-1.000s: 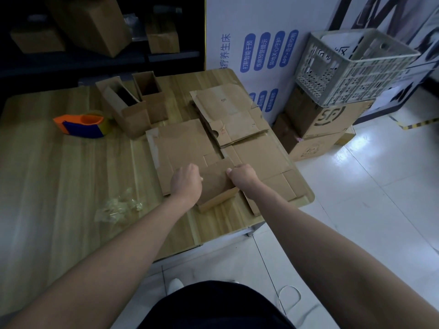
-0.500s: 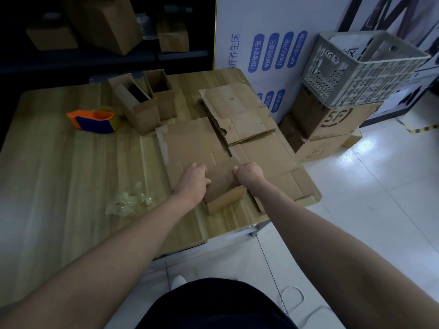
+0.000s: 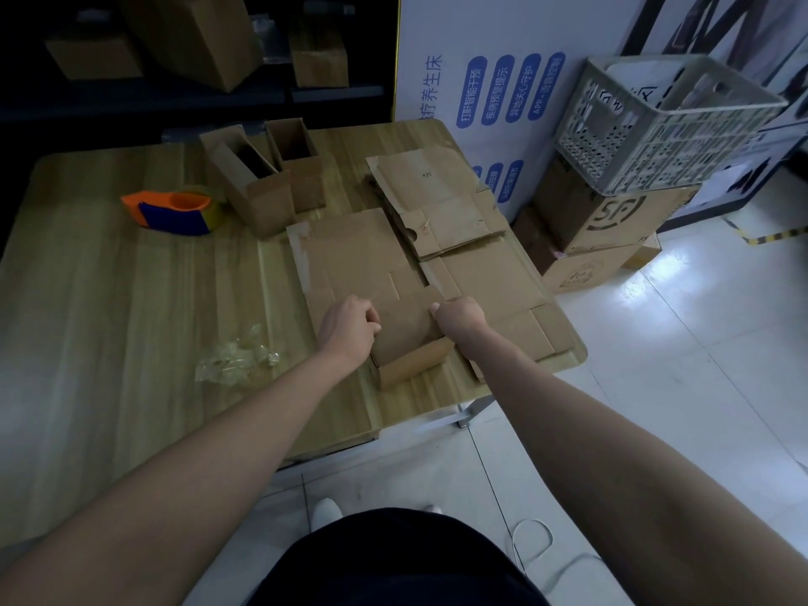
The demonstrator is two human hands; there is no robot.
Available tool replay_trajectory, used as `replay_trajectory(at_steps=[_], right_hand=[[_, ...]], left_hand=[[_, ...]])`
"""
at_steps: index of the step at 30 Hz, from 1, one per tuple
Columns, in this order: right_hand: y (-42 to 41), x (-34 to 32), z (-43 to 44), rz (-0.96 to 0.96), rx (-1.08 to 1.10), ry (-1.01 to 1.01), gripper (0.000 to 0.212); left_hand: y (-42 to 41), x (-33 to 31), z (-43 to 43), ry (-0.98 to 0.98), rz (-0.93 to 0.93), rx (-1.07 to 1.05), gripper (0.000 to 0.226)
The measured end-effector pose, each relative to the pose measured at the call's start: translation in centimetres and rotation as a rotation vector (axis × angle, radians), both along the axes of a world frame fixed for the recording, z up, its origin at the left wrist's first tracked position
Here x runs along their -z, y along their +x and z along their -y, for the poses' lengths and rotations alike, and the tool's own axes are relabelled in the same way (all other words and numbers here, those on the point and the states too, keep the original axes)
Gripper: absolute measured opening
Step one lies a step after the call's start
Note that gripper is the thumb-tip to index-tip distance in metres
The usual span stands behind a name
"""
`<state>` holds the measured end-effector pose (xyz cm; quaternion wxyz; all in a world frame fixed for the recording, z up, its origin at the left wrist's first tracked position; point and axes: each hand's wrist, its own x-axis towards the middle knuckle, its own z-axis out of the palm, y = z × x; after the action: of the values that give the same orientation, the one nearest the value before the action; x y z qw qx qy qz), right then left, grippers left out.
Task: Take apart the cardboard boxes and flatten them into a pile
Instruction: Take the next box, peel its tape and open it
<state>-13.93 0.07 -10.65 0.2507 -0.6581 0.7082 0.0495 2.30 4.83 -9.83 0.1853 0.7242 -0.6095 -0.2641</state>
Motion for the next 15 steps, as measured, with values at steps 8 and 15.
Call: replay_trajectory(at_steps=[8, 15], right_hand=[[-0.02, 0.24, 0.02, 0.0, -0.032, -0.033, 0.034], [-0.17, 0.63, 0.4, -0.065, -0.13, -0.037, 0.028]], left_hand=[[-0.6, -0.51, 0.18, 0.093, 0.075, 0.017, 0.01], [0.07, 0.27, -0.05, -0.009, 0.025, -0.029, 0.009]])
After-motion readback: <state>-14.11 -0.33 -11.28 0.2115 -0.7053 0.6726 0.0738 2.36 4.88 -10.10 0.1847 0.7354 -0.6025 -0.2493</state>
